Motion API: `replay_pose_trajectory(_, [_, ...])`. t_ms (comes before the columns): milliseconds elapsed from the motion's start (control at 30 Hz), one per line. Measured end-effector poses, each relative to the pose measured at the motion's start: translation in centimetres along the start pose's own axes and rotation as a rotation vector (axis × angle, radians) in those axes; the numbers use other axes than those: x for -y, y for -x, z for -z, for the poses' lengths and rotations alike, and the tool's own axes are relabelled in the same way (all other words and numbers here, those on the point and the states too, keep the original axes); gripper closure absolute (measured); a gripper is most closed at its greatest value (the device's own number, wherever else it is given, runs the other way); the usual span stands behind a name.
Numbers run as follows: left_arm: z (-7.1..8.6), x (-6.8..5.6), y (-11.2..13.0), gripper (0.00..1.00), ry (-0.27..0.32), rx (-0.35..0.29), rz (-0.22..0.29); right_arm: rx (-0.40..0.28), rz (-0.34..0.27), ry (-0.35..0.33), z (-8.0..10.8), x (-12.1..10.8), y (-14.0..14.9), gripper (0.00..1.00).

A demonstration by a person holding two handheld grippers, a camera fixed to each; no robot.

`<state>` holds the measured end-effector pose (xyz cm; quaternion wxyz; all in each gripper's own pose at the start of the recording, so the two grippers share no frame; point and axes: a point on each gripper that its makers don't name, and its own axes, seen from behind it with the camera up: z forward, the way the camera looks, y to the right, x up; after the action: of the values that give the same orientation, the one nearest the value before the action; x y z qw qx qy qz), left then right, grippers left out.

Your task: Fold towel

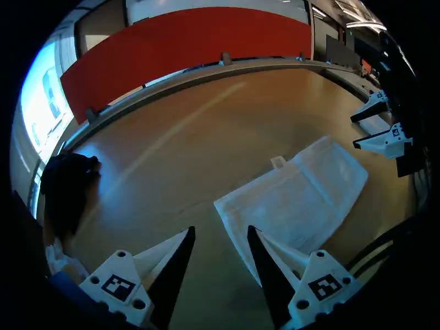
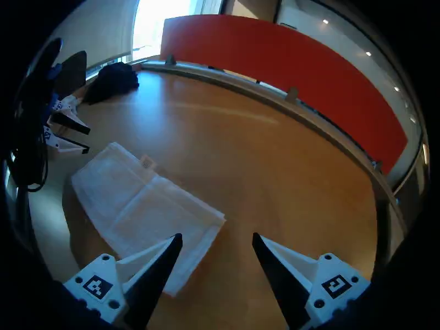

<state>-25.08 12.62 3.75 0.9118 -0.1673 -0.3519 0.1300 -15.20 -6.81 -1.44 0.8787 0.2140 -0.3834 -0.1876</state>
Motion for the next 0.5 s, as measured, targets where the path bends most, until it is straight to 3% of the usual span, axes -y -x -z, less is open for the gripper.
replay_pose_trajectory(500, [2.3, -0.8, 2.0, 0.31, -0.004, 0.004, 0.043, 0.014, -0.016, -0.010, 2.6, 1.5, 2.8, 0.01])
